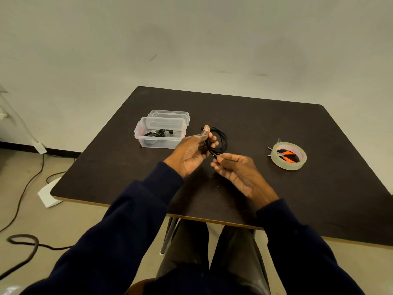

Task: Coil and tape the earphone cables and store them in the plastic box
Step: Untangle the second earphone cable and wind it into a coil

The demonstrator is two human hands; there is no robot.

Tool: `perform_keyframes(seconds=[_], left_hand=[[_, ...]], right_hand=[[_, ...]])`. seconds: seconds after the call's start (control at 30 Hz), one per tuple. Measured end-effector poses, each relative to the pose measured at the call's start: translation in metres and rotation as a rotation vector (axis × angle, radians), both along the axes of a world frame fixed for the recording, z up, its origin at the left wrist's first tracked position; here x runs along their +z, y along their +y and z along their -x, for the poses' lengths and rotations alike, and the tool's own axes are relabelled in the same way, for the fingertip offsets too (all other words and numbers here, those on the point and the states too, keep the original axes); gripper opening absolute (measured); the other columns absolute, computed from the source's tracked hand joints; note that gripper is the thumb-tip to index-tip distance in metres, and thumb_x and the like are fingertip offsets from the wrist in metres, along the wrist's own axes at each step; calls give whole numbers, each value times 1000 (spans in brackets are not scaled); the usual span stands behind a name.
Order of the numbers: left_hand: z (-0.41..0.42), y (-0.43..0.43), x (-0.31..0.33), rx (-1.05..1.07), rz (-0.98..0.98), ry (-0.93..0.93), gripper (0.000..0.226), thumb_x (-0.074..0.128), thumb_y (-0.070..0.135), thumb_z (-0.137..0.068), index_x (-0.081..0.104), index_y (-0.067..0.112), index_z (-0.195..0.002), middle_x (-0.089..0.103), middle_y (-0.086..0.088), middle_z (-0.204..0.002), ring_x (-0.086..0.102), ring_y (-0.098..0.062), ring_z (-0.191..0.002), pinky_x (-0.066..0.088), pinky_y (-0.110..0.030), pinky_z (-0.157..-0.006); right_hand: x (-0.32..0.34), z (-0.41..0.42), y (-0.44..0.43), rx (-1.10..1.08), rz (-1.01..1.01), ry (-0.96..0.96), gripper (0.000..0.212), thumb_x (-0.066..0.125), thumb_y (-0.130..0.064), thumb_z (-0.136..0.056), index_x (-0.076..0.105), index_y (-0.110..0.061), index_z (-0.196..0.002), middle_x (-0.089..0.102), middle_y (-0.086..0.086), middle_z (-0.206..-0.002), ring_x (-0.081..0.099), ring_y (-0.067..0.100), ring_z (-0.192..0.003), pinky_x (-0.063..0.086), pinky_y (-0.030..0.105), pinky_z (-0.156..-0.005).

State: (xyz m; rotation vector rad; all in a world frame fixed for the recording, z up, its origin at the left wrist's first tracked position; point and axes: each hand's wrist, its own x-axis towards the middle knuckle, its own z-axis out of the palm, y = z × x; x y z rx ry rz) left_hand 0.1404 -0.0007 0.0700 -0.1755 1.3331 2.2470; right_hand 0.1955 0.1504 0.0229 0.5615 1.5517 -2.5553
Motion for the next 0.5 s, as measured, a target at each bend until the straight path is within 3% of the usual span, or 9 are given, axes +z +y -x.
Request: perform_keyframes(seconds=[0.07, 0.17, 0.3, 0.37, 0.43, 0.5], left_hand=[[-2, 4, 1, 24, -20, -18, 15, 62, 24, -101, 67, 14, -91, 68, 2, -76, 65, -10, -77, 54, -27, -84], [-2, 9, 0, 31, 60, 25, 16, 64, 28, -100, 68, 16, -91, 66, 5, -80, 61, -8, -75, 52, -24, -69], [-2, 14, -3, 54, 131, 43, 21, 65, 35, -99, 70, 20, -85, 65, 6, -79, 58, -6, -74, 48, -24, -69], [-1, 15, -4, 65, 173, 59, 27, 64, 39, -99, 70, 21, -81, 61, 5, -76, 53, -6, -62, 45, -20, -54], [2, 15, -6, 77, 197, 75, 28, 63, 40, -99, 71, 20, -81, 55, 4, -75, 44, -9, -60, 41, -18, -47], [2, 17, -7, 86, 198, 73, 28, 65, 40, -98, 73, 20, -81, 49, 4, -74, 37, -10, -62, 39, -18, -48]], right_hand=[[1, 4, -2, -15, 22, -9, 16, 63, 13, -91, 70, 11, -105, 76, 23, -101, 77, 28, -87, 62, 27, -67], [3, 9, -3, -61, 73, 5, 16, 61, 18, -88, 71, 9, -96, 76, 19, -93, 76, 24, -83, 62, 26, -69], [5, 8, -1, -11, 76, 2, 27, 53, 18, -92, 69, 7, -112, 75, 22, -111, 75, 28, -102, 62, 36, -87], [6, 3, 1, 79, 63, -3, 30, 51, 12, -96, 67, 4, -120, 73, 22, -120, 72, 32, -112, 57, 45, -99], [8, -2, 3, 173, 122, 4, 29, 53, 6, -98, 66, 3, -124, 71, 23, -123, 69, 37, -116, 54, 51, -102], [8, -4, 5, 210, 148, 26, 28, 59, 5, -95, 67, 3, -123, 71, 25, -123, 70, 38, -114, 57, 49, -100]])
